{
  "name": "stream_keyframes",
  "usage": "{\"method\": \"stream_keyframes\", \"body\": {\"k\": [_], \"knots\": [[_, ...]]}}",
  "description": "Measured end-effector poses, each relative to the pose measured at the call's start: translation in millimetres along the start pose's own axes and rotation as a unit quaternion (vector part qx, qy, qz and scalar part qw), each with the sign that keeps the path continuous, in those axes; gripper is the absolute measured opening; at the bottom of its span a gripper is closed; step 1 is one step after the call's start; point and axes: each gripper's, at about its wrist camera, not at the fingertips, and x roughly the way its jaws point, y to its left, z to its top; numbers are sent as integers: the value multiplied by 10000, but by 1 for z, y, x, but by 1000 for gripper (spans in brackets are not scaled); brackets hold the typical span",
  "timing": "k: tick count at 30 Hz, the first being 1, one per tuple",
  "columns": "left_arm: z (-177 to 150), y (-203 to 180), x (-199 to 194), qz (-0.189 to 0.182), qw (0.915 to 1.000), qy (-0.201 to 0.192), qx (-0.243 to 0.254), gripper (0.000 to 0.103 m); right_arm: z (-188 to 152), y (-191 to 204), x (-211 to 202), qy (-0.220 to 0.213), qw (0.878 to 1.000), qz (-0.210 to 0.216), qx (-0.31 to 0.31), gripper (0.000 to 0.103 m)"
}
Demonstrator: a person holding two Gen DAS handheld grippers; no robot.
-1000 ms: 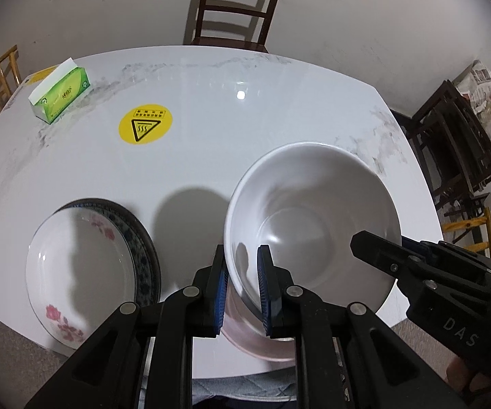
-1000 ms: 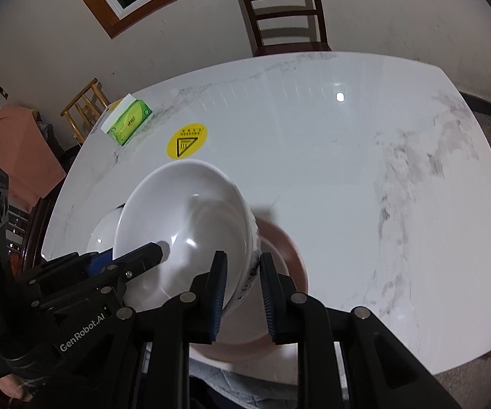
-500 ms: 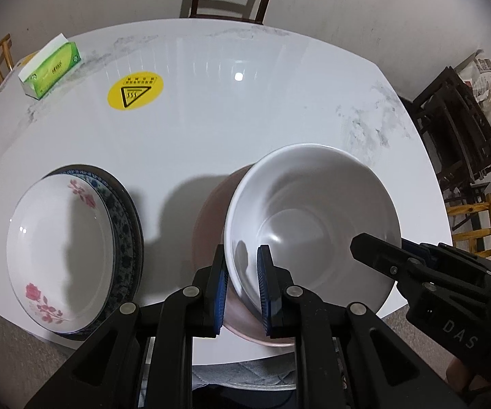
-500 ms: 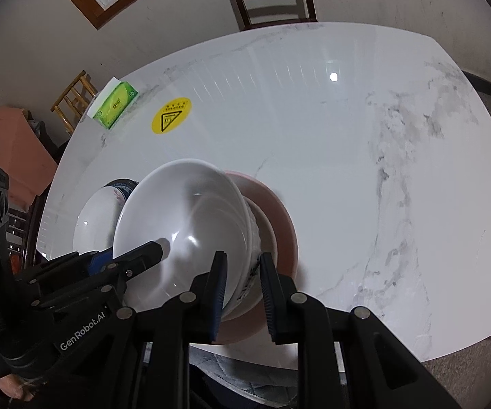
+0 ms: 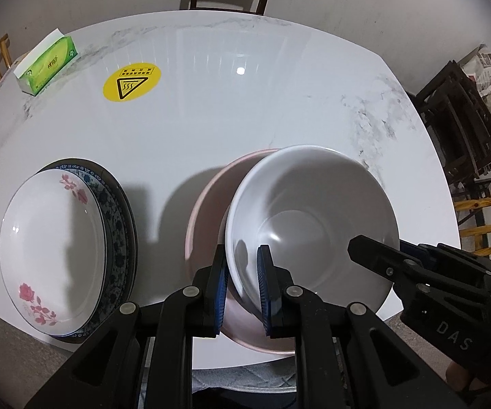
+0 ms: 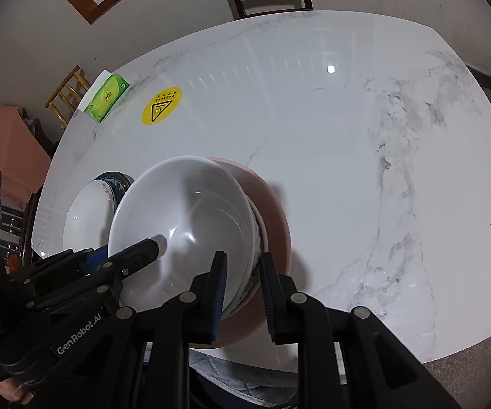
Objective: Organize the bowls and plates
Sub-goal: 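Carry the small white bowl over the pink bowl with the left gripper, then lower the small bowl into the 'Rabbit' bowl and open the left gripper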
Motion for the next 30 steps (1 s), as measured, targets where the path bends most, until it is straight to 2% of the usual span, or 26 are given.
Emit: {"method": "stream_keyframes", "body": {"k": [19, 22, 30], "knots": [[-3, -9, 1, 259, 9991, -231, 233, 14, -3, 2, 3, -52, 9999, -91, -33, 23], [-3, -10, 2, 386, 9985, -277, 277, 16, -4, 2, 3, -58, 10000, -59, -3, 23], [-4, -9, 2, 383, 9983, -323, 311, 16, -4, 0, 3, -95, 9999, -36, 59, 23]]}}
